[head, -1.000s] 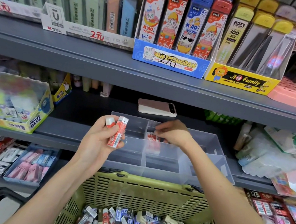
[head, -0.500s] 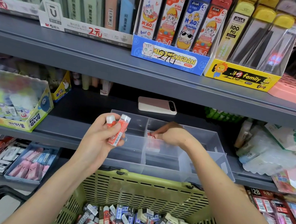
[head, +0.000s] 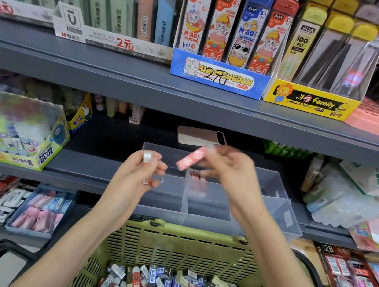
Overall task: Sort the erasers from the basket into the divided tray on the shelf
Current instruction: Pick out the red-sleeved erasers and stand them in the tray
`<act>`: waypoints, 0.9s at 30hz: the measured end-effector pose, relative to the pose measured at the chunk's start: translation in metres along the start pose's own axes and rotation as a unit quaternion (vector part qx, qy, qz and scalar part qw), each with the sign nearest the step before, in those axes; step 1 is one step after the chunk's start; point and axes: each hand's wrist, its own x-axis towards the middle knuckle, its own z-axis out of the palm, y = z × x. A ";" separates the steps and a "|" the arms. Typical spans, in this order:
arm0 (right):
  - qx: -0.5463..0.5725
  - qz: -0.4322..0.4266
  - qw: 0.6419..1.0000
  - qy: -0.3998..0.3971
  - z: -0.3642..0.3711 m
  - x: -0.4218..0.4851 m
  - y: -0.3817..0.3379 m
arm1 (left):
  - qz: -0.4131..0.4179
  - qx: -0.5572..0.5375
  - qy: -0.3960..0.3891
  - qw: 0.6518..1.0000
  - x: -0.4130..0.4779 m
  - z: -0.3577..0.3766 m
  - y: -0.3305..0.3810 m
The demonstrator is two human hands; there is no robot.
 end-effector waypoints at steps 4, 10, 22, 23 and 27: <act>-0.198 -0.004 0.972 0.130 -0.049 0.027 0.020 | -0.013 -0.006 0.013 1.000 0.002 0.000 -0.001; -0.574 0.030 0.818 0.026 -0.035 0.051 0.043 | 0.042 0.093 0.003 0.995 -0.001 0.004 -0.005; -0.635 0.069 0.757 -0.137 -0.022 0.064 0.033 | 0.056 0.133 0.013 0.989 -0.002 0.002 -0.003; -0.649 0.044 0.750 -0.121 -0.023 0.060 0.033 | 0.055 0.137 0.013 0.989 -0.003 0.002 -0.002; -0.482 -0.067 0.873 -0.043 -0.014 0.029 0.028 | 0.053 0.137 0.020 0.989 -0.002 0.002 -0.004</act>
